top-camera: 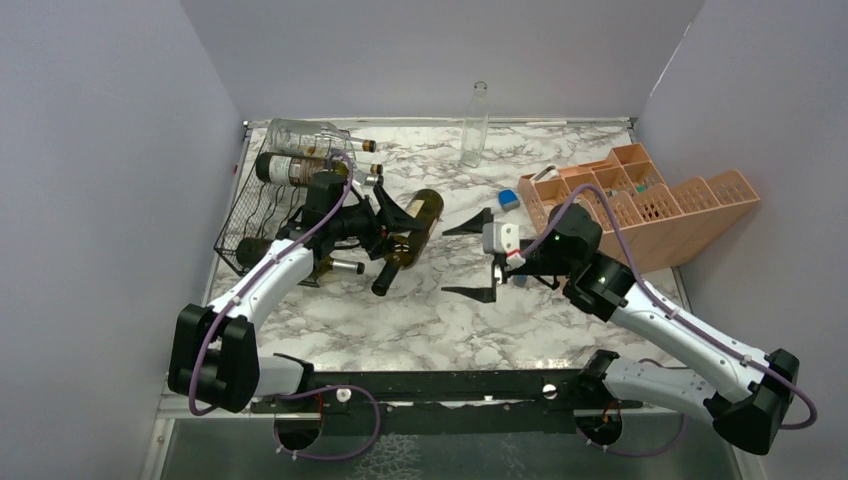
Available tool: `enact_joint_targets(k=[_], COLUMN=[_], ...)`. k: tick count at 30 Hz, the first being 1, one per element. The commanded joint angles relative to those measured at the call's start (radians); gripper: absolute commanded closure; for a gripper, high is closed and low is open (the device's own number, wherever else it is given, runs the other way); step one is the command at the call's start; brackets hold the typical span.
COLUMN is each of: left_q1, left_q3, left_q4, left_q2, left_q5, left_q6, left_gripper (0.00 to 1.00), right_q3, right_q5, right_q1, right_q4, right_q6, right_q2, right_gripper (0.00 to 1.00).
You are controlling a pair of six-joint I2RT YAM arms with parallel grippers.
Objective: Take the wine bottle off the wine rack
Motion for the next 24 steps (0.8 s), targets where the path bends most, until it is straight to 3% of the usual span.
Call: enact_joint_targets(k=[1, 4, 12, 17, 24], left_q1=[-0.007, -0.008, -0.012, -0.016, -0.025], left_q3=[-0.007, -0.032, -0.069, -0.076, -0.076], left_q4=[0.101, 0.099, 0.098, 0.094, 0.081], left_q2=[-0.052, -0.062, -0.105, -0.116, -0.117], left_q5=[0.075, 0.06, 0.036, 0.033, 0.03], left_q6=[-0.038, -0.074, -0.113, -0.119, -0.118], left_gripper=[0.5, 0.5, 0.5, 0.5, 0.5], right_q3=[0.06, 0.091, 0.118, 0.077, 0.068], right_q5=[0.1, 0.226, 0.312, 0.338, 0.361], right_q1=[0.14, 0.234, 0.298, 0.313, 0.325], right_q4=[0.029, 0.023, 0.053, 0.174, 0.214], right_q6=[-0.182, -0.277, -0.445, -0.469, -0.495], right_q2=[0.105, 0.182, 0.342, 0.373, 0.4], right_gripper=[0.04, 0.06, 0.14, 0.2, 0.31])
